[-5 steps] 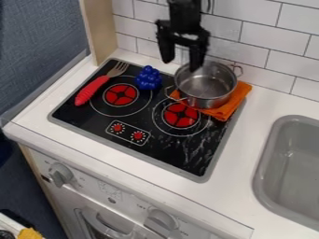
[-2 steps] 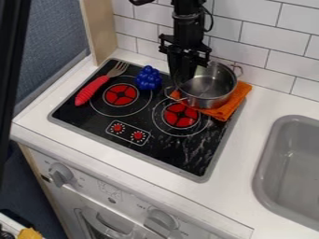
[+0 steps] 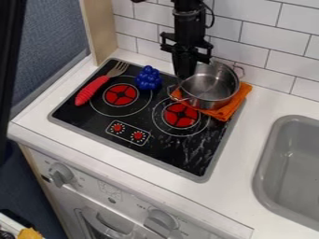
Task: Moved silver pot from top right of the burners to the left burner
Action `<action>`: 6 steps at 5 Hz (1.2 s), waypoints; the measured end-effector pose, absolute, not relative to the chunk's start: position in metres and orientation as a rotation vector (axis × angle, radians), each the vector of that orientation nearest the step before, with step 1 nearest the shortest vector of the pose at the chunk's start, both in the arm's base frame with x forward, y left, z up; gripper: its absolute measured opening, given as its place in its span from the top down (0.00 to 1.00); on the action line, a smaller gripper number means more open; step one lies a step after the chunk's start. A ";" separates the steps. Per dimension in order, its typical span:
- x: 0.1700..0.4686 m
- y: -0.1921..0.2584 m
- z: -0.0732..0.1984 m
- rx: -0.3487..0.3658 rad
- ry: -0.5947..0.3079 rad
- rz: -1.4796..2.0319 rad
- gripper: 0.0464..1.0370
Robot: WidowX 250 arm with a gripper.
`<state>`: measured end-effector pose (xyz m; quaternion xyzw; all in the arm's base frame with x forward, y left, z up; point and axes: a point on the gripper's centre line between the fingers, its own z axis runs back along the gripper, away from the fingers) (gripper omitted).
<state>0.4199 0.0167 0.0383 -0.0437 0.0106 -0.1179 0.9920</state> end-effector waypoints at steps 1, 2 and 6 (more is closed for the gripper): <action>0.419 0.007 0.062 -0.119 -0.049 -0.249 0.98; 0.403 0.007 0.100 -0.111 -0.129 -0.276 0.98; 0.313 0.122 0.084 -0.034 -0.044 -0.025 0.98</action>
